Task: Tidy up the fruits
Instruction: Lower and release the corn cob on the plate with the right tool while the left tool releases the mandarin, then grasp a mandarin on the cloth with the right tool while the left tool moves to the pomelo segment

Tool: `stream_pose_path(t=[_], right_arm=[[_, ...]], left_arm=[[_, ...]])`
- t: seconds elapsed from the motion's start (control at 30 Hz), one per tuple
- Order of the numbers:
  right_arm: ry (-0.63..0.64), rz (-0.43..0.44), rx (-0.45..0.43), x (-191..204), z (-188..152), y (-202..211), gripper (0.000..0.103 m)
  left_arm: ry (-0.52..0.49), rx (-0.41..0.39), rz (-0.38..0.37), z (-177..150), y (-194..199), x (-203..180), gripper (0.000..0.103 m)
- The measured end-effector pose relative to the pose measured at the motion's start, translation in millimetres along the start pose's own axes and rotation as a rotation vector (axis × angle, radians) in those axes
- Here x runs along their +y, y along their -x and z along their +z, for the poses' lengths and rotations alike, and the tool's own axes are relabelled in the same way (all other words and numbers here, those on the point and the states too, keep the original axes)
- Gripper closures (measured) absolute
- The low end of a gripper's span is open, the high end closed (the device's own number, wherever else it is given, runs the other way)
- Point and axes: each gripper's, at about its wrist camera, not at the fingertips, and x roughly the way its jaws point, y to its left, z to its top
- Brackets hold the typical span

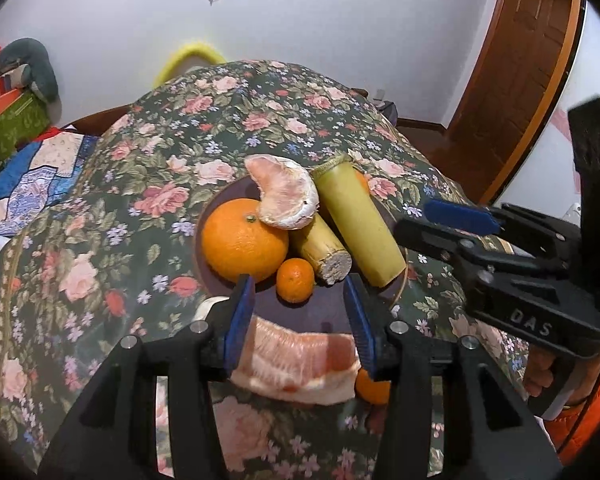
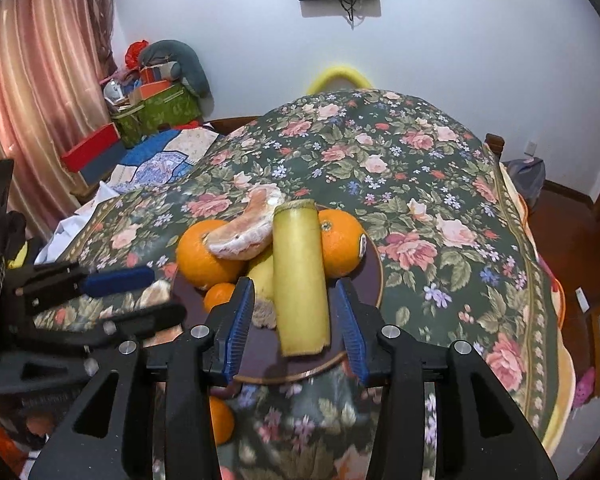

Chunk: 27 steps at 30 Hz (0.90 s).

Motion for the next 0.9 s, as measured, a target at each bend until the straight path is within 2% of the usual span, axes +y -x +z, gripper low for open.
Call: stream_pose_path(t=[0.23,0.37,0.5,0.7,0.77,0.9], right_arm=[[0.032,-0.001,0.012,16,-17,15,0.064],[0.044,0.004,0.028,25,-31,18,0.058],[0.045,0.018,0.065,33,-47,13,0.058],[0.032,0.039,0.128,39,-65,-2,0.058],[0.029,0.048,0.146,41,-68,-7,0.058],[0.038,0.050,0.157,44,-70,-13,0.058]], left_arm=[[0.011,-0.006,0.027,-13,24,8,0.057],[0.019,0.003,0.038,-23,30,12,0.057],[0.026,0.025,0.048,-35,32,18,0.057],[0.022,0.053,0.061,-50,30,21,0.045],[0.028,0.065,0.058,-54,29,23,0.038],[0.038,0.089,0.053,-60,24,26,0.037]])
